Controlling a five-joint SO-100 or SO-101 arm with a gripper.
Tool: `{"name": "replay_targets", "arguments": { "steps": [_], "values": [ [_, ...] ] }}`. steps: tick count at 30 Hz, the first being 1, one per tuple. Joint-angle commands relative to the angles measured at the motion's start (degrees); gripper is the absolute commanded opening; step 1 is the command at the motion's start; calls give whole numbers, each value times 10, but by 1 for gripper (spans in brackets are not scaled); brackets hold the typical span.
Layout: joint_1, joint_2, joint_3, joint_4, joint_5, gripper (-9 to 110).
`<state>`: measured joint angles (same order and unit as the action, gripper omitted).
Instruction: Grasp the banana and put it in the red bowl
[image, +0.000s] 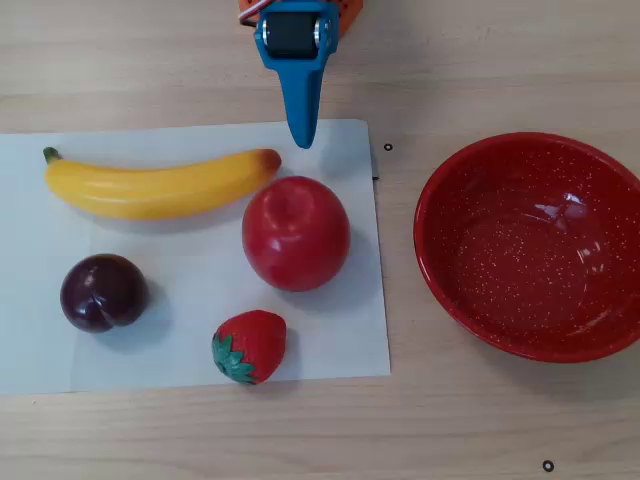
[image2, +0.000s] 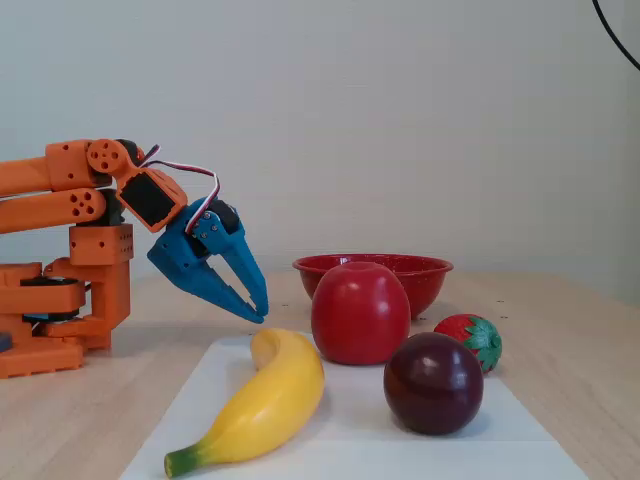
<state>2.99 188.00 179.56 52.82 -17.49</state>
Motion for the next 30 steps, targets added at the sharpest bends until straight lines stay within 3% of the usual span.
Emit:
{"name": "replay_targets", "arguments": {
  "steps": [1, 20, 30],
  "values": [
    [-8, 7, 4, 5, -9, 0],
    [-5, 2, -4, 11, 9, 0],
    [-16, -69, -131, 88, 37, 0]
  ]
}}
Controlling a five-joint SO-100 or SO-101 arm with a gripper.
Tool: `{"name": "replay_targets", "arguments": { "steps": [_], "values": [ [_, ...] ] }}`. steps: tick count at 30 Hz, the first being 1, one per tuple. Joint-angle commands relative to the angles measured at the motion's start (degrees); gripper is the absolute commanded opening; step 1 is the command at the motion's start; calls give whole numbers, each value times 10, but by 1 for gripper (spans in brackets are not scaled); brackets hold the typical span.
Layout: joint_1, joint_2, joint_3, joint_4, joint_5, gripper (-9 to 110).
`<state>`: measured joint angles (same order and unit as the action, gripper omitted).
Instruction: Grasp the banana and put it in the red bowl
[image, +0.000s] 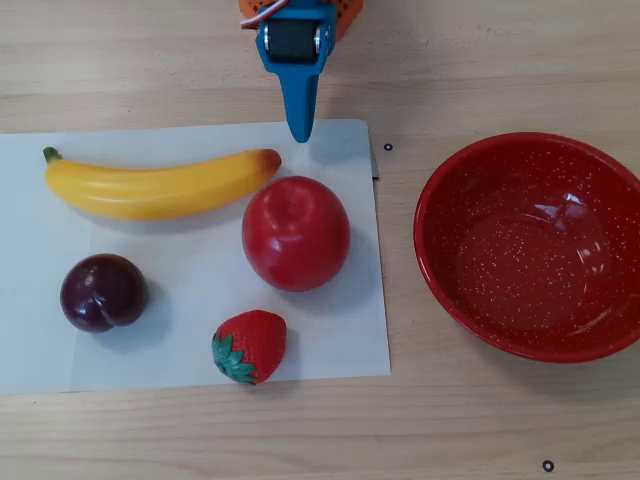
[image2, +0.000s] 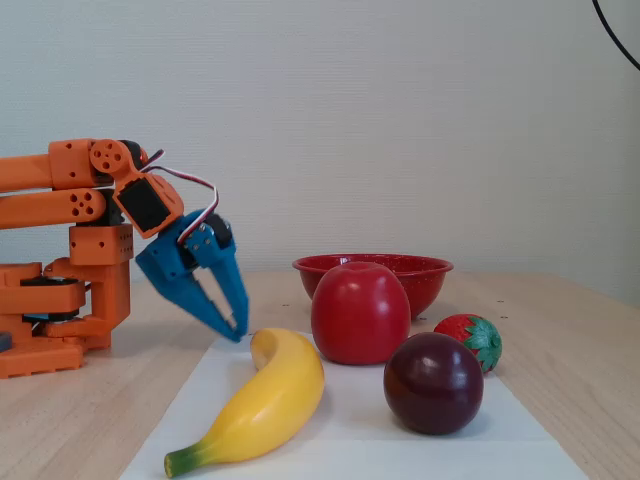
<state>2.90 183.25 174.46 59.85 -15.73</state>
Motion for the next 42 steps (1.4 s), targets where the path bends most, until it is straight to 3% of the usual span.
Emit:
{"name": "replay_targets", "arguments": {
  "steps": [1, 23, 42],
  "values": [
    [-15, -30, -98, 33, 20, 0],
    [-113, -388, -585, 339, 178, 0],
    [-268, -708, -975, 483, 333, 0]
  ]
}}
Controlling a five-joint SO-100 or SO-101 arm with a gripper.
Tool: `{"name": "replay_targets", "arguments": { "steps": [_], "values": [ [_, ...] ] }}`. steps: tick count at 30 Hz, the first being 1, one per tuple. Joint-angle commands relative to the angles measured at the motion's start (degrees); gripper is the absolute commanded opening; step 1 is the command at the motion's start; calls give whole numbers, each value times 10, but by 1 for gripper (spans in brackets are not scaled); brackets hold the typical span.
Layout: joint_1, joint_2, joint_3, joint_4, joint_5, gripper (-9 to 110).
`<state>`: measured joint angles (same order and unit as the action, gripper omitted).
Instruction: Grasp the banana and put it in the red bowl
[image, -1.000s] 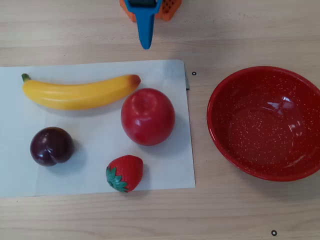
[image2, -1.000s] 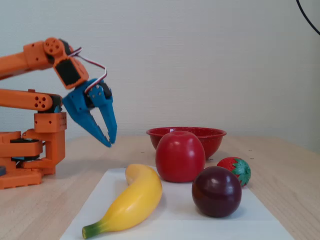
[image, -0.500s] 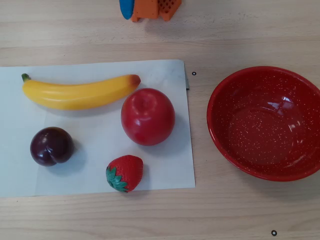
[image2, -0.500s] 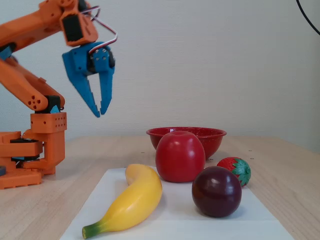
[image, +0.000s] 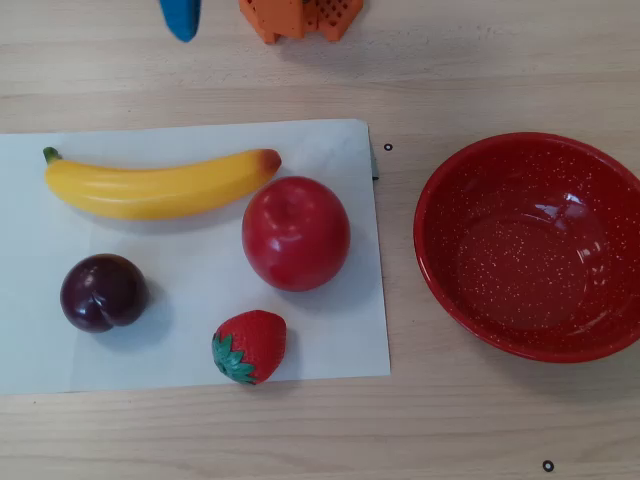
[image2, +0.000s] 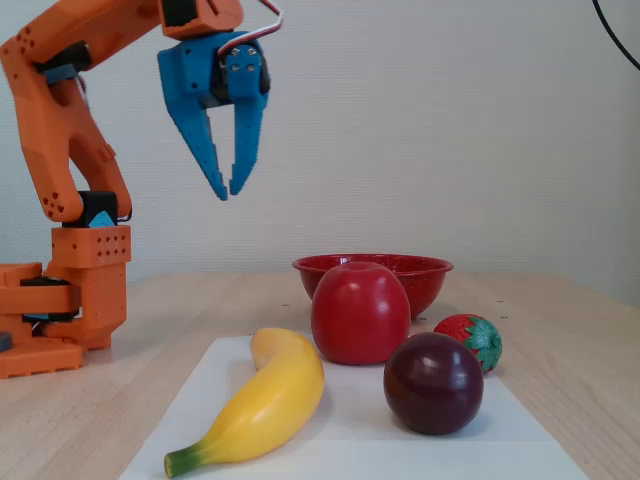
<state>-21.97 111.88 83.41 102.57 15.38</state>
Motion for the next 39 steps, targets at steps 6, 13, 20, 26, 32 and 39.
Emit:
{"name": "replay_targets", "arguments": {
  "steps": [6, 13, 20, 26, 32, 39],
  "values": [
    [-55, -94, -146, 80, 66, 0],
    [-67, -153, -139, 73, 110, 0],
    [-69, -188, -111, 33, 131, 10],
    [-70, -201, -74, -33, 180, 21],
    [-76, -219, -47, -100, 176, 32],
    [-83, -243, -40, -112, 162, 50]
  ]
}}
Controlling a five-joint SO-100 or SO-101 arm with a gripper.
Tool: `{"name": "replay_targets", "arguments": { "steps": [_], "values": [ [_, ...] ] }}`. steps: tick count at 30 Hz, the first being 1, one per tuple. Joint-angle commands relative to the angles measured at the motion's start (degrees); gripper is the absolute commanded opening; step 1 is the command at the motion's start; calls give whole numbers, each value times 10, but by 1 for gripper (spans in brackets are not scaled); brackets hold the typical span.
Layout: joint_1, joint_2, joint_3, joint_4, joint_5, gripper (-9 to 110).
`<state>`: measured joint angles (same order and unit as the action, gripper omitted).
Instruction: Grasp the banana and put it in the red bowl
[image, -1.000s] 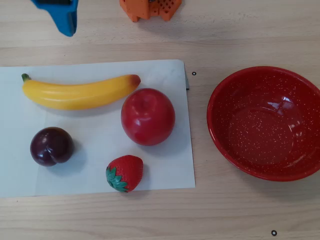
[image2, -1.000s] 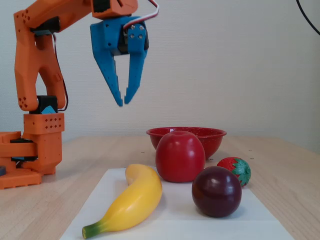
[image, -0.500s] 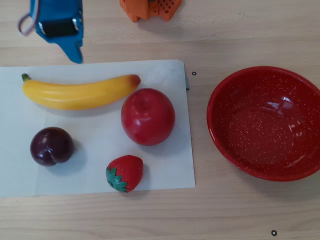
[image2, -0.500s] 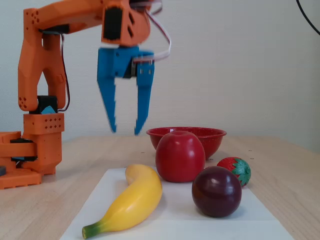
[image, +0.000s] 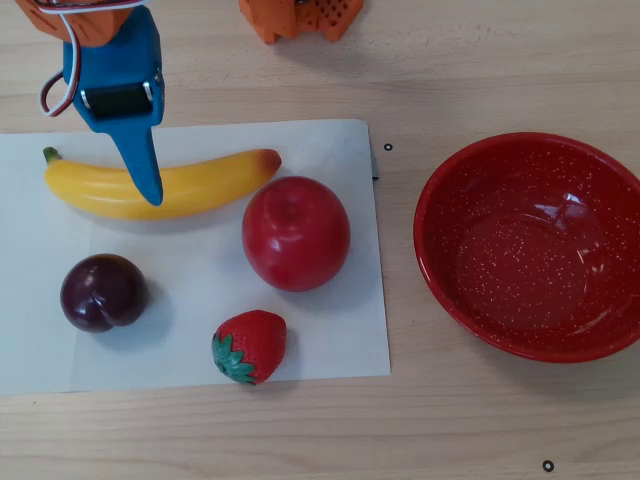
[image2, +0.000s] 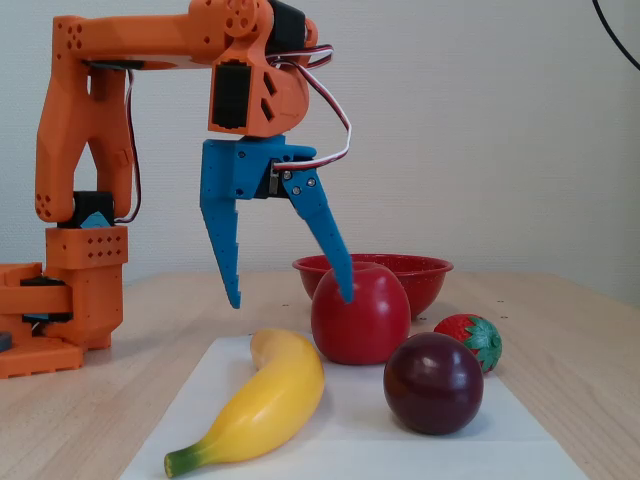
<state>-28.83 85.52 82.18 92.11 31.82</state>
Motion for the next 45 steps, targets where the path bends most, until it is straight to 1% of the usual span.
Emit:
{"name": "replay_targets", "arguments": {
  "steps": [1, 5, 8, 14, 15, 20, 25, 38, 42, 45],
  "values": [
    [-17, 18, -27, -5, -5, 55],
    [-24, 3, -25, 1, -7, 64],
    [-29, -5, -19, -3, -3, 68],
    [-36, -20, -1, -33, 13, 70],
    [-37, -24, 5, -45, 12, 73],
    [-40, -44, 24, -89, 20, 75],
    [-40, -65, 40, -132, 25, 74],
    [-33, -124, 44, -181, 17, 73],
    [-33, -134, 31, -180, 8, 68],
    [-31, -138, 18, -170, -3, 58]
  ]
}}
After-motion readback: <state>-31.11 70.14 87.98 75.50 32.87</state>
